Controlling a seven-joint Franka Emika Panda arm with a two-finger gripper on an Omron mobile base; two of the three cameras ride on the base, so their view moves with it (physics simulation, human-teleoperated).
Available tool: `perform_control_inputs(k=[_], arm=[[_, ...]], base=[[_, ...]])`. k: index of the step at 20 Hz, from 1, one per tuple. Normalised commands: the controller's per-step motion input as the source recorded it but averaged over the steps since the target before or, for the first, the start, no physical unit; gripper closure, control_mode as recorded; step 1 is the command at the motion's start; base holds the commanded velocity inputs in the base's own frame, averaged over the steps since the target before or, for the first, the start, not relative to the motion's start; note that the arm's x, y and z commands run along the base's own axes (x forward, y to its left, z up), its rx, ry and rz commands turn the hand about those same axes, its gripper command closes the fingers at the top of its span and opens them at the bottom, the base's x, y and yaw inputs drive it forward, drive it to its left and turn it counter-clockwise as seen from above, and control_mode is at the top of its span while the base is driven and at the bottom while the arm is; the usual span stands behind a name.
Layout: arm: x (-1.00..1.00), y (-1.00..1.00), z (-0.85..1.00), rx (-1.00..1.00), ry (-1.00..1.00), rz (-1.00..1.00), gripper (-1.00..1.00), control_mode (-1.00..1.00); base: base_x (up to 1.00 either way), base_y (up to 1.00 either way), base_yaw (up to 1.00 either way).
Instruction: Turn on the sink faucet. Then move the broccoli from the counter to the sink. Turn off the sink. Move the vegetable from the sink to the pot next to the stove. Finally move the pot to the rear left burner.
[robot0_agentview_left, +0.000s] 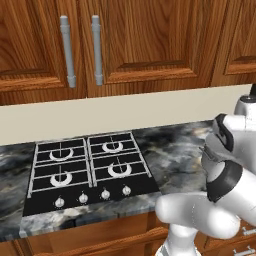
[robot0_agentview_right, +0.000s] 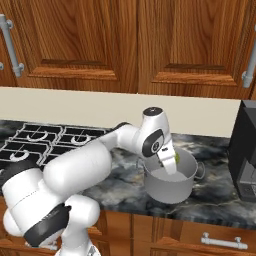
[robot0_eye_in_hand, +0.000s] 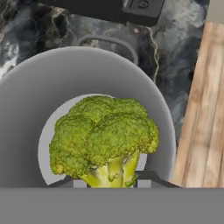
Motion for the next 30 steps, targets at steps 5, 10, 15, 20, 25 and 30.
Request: perform_control_inputs(k=[5, 10, 15, 20, 25, 30], arm=[[0.22, -0.13, -0.49, 0.00, 0.00, 0.00, 1.00, -1.00], [0.34, -0.07, -0.33, 0.00, 0.00, 0.01, 1.00, -1.00], [0.28, -0.04, -0.27, 0.01, 0.03, 0.05, 1.00, -1.00], [0.20, -0.09, -0.22, 0.02, 0.05, 0.11, 1.00, -1.00], [0.16, -0.11, -0.26, 0.02, 0.05, 0.12, 1.00, -1.00], [0.04, -0.08, -0.29, 0.04, 0.02, 0.11, -1.00, -1.00]], base=[[0.00, 0.00, 0.00], [0.00, 0.00, 0.00], [0.00, 0.00, 0.00], [0.00, 0.00, 0.00], [0.00, 0.00, 0.00], [0.00, 0.00, 0.00]])
